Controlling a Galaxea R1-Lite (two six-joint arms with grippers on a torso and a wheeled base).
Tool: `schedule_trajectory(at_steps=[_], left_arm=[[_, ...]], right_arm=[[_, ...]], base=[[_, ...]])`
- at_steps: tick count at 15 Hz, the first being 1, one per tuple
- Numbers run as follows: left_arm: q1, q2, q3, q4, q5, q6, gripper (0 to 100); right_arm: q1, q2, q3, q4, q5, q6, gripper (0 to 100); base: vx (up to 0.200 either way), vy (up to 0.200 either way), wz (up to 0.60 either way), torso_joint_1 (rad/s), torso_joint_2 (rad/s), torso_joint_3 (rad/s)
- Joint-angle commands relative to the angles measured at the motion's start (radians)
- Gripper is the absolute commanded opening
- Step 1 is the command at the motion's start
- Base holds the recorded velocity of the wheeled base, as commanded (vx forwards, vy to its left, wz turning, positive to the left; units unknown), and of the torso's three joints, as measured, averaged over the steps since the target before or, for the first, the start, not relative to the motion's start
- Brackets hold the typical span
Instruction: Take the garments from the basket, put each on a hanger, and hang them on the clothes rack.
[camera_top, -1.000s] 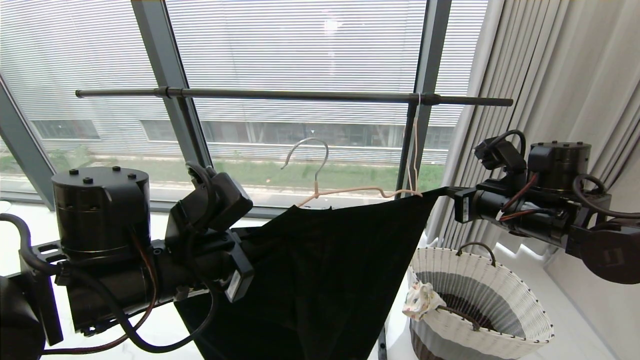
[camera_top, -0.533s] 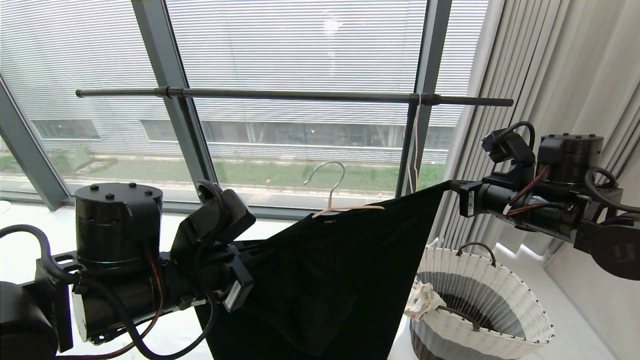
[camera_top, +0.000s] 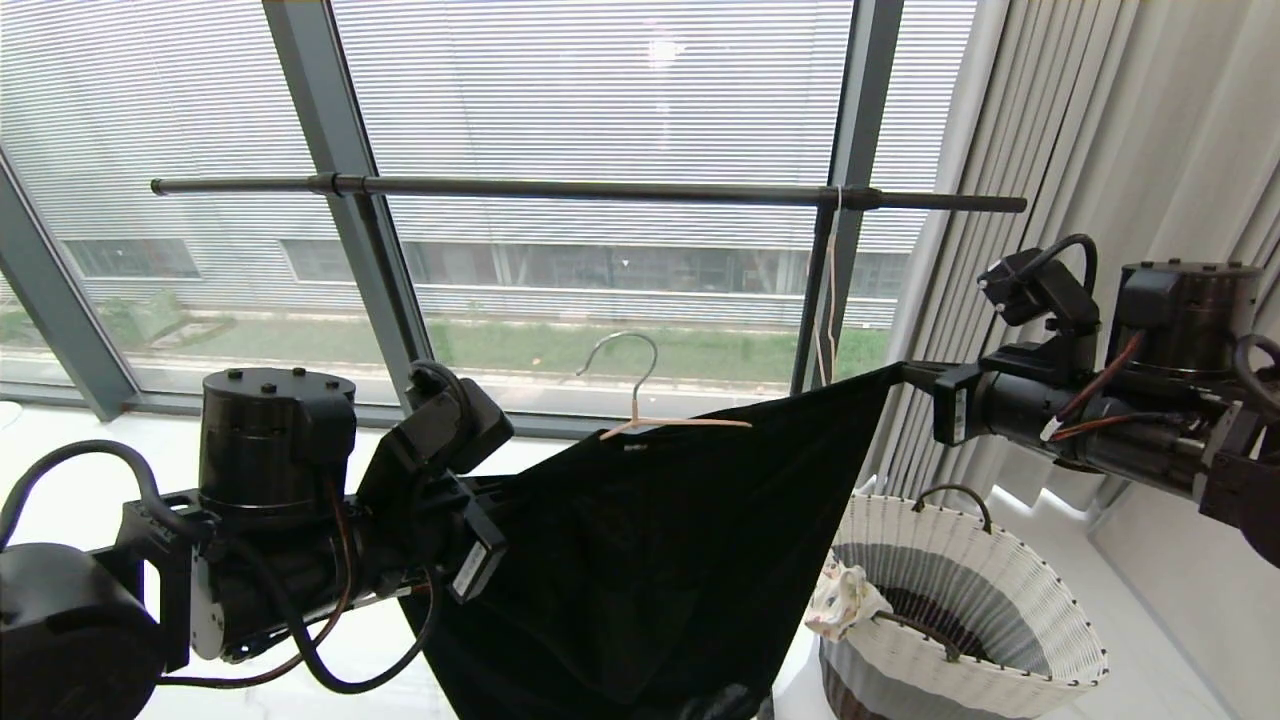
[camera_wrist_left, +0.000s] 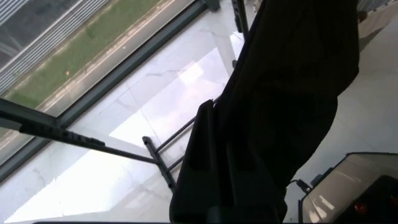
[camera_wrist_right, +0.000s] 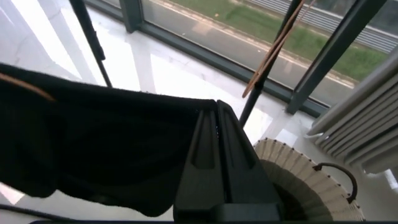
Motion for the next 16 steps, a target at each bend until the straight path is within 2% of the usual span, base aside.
schedule_trajectory(at_steps=[1,4,10,16], left_arm=[[0.033,0.041,-0.038,0.000,0.004,-0.003,0],[0.047,0.067,-0.062,0.000,0.078,-0.001,0],[0.047,0.080,-0.102,0.000,0.085,0.002,0],[0.067,0.093,-0.130,0.000,0.127,0.004,0]], right_arm=[[0.035,-0.077,0.064,0.001,0.019,-0.014,0],[0.130,-0.126,0.132,-0.001,0.020,-0.043,0],[0.317,-0.069,0.149,-0.004,0.014,-0.103,0],[0.450,0.034,0.163,-0.079,0.014,-0.189,0]], base=[[0.000,0.000,0.00,0.000,0.00,0.000],[0.000,0.000,0.00,0.000,0.00,0.000],[0.000,0.000,0.00,0.000,0.00,0.000],[0.000,0.000,0.00,0.000,0.00,0.000]])
